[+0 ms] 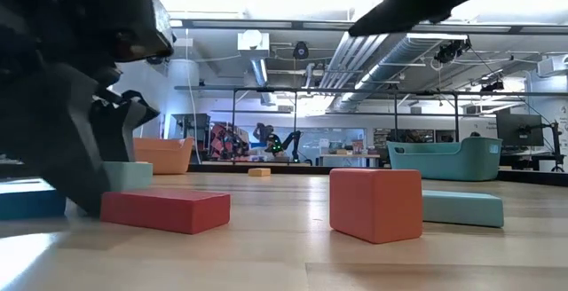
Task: Sort blocks by size
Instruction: Put the light blue cube block into the yellow bin
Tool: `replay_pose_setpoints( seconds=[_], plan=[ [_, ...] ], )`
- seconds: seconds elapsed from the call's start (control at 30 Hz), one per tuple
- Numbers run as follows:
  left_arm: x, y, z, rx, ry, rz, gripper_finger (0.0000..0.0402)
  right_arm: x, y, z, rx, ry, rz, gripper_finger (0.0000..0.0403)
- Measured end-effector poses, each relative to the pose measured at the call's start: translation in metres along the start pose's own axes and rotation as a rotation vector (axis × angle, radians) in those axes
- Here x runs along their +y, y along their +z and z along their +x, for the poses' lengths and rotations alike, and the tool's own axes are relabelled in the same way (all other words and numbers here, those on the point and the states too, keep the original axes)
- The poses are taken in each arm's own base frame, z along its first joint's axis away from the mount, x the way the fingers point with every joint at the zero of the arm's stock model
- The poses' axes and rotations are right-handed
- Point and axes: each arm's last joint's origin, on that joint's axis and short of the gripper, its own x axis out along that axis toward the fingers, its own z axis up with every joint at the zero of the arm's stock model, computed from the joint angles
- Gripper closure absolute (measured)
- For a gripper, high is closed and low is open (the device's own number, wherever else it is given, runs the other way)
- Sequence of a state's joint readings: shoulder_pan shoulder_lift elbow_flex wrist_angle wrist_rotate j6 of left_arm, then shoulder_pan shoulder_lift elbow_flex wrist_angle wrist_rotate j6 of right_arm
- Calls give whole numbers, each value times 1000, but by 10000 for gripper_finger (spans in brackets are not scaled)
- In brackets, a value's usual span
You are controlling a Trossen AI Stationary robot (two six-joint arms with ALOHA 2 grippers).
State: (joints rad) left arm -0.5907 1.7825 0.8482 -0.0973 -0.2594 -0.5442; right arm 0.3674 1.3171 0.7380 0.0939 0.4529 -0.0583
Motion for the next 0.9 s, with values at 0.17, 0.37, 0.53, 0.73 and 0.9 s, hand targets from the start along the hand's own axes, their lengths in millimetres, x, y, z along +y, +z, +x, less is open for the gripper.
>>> replay_pose_setpoints(
  seconds=[0.17, 0.37, 0.53, 0.73, 0.9],
  plan=[
    [19, 7, -6, 30, 55, 39, 307, -3, -8, 20, 23, -1, -36, 171],
    [60, 36, -26, -84, 234, 78, 307, -16, -14, 41, 24, -32, -125, 171],
    [96, 75, -30, -356, 186, 83, 307, -18, -24, 53, 20, 145, -472, 171],
    [133, 71, -23, -656, -82, 87, 307, 13, -21, 40, -3, 137, -832, 171],
    [135, 69, -27, -730, -217, 34, 307, 30, -12, 33, -76, 55, -987, 172]
  ],
)
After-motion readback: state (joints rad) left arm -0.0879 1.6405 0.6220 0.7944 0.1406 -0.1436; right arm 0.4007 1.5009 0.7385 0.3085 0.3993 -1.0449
